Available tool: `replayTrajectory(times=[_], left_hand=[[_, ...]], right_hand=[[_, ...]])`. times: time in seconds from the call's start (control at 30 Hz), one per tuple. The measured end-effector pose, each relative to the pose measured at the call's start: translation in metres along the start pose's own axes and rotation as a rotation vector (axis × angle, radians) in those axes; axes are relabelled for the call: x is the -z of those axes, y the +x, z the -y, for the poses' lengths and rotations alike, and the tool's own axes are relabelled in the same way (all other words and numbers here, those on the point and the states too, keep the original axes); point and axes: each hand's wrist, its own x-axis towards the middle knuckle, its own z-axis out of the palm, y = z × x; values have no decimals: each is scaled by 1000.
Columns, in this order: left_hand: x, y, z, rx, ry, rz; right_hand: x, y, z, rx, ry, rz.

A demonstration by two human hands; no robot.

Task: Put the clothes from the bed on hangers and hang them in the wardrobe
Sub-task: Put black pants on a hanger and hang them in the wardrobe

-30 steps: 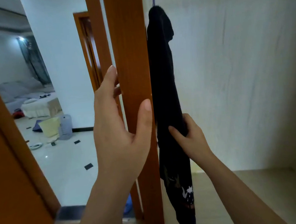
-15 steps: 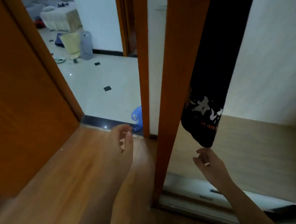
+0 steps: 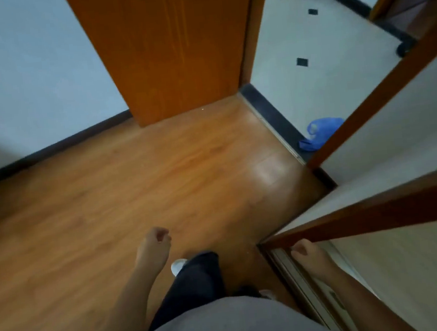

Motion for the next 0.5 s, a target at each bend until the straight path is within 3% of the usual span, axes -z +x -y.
replayTrajectory(times=[0.13, 0.3, 0.5], left_hand=[[32, 2, 66, 241, -104, -78], [72, 12, 127, 553, -419, -168], [121, 15, 191, 715, -663, -281]], right_hand=[[-25, 32, 49, 37, -132, 70], [-70, 61, 118, 29, -287, 133], [-122, 101, 231, 152, -648, 304]])
